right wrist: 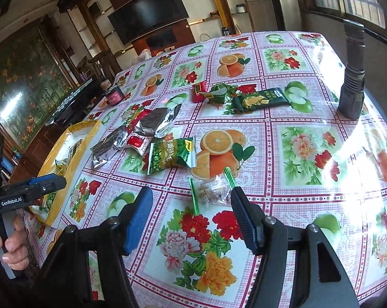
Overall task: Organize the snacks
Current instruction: 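Move both open tools back over the snack pile, then grasp a green snack bag with the right tool while the left tool grasps a silver foil bag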
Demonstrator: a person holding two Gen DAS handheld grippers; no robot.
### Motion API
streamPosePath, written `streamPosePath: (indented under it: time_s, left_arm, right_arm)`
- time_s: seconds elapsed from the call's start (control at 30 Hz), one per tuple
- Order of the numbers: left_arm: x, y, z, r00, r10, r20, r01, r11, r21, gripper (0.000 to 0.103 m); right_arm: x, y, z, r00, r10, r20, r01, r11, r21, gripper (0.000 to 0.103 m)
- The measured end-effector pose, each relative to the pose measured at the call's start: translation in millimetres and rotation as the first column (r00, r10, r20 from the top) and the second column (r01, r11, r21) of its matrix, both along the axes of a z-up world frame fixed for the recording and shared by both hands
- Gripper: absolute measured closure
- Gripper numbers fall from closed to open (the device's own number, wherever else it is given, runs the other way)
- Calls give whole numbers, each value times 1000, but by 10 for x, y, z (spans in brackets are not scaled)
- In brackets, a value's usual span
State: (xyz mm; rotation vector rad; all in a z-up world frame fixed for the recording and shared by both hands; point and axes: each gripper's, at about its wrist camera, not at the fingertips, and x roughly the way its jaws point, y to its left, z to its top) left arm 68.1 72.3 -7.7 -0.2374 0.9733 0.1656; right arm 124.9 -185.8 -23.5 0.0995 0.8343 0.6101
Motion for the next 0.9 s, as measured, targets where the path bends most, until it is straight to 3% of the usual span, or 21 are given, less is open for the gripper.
streamPosePath:
  time_s: [0.47, 0.9]
  left_arm:
    - [153, -59, -50, 1000, -26, -14, 26, 1000, -13, 33]
    - [473, 35, -160, 997, -61, -52, 57, 996, -72, 33]
  right_arm:
    - [144, -19, 24, 1000, -12, -3, 12, 1000, 0, 39]
    - [254, 354, 1, 997, 77, -22, -77, 997, -10, 39]
